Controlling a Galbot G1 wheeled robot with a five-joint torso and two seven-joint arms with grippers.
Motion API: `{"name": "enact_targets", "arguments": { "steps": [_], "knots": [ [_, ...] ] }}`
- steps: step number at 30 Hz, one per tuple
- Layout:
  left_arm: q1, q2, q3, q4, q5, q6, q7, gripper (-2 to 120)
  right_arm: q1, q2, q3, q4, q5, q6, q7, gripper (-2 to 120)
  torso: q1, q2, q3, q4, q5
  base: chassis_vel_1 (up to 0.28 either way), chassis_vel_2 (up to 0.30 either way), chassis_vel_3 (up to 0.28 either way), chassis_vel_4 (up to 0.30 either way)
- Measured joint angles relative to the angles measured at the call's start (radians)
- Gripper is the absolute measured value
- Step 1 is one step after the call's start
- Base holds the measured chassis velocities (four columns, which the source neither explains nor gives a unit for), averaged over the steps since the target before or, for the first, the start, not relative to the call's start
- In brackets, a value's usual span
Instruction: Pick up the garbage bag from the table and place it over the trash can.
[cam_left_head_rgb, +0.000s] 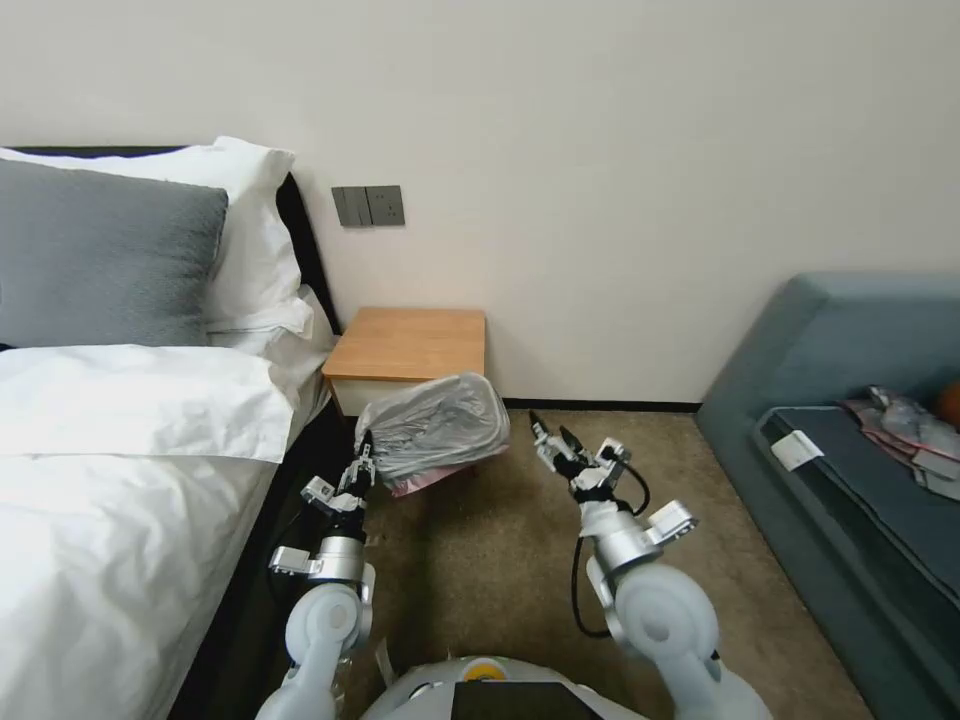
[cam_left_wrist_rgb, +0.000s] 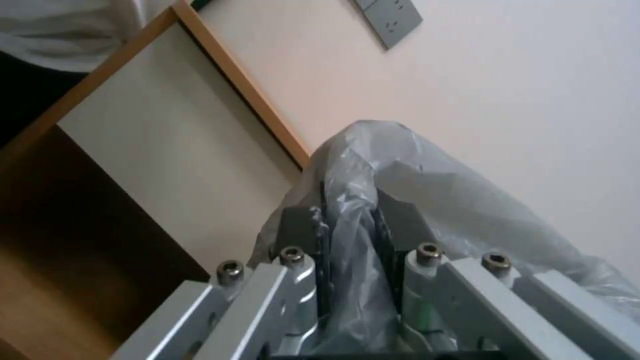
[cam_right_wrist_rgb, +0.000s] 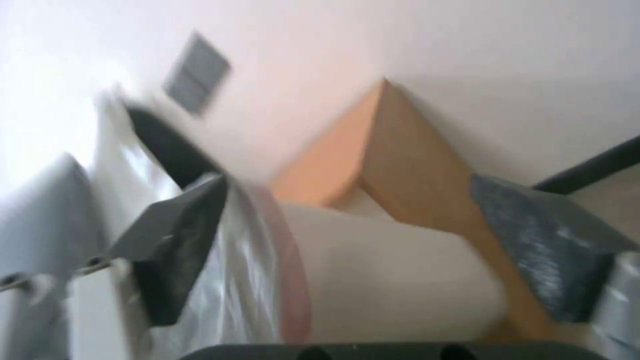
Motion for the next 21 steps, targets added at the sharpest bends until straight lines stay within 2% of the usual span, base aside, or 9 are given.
{"name": "enact_targets", "arguments": {
  "steps": [2, 3, 8, 21],
  "knots": [
    [0.002, -0.002, 0.0, 0.0, -0.009, 0.0, 0.006, 11, 0.004, 0.016, 0.002, -0.012, 0.034, 0.017, -0.02, 98, 0.0, 0.0, 0.0, 0.0, 0.0, 0.0, 0.0, 0.0, 0.0],
    [0.004, -0.007, 0.0, 0.001, -0.025, -0.003, 0.015, 11, 0.008, 0.052, -0.002, -0.045, 0.07, 0.04, -0.058, 100, 0.0, 0.0, 0.0, -0.0001, 0.0, 0.0, 0.0, 0.0, 0.0],
    [0.007, -0.014, 0.003, -0.003, -0.05, -0.005, 0.025, 11, 0.019, 0.107, -0.03, -0.134, 0.087, 0.063, -0.143, 100, 0.0, 0.0, 0.0, -0.0001, 0.0, 0.0, 0.0, 0.0, 0.0],
    [0.018, -0.026, 0.009, -0.003, -0.057, -0.003, 0.046, 11, 0.047, 0.161, -0.062, -0.196, 0.099, 0.063, -0.212, 100, 0.0, 0.0, 0.0, 0.0, 0.0, 0.0, 0.0, 0.0, 0.0]
  ]
}}
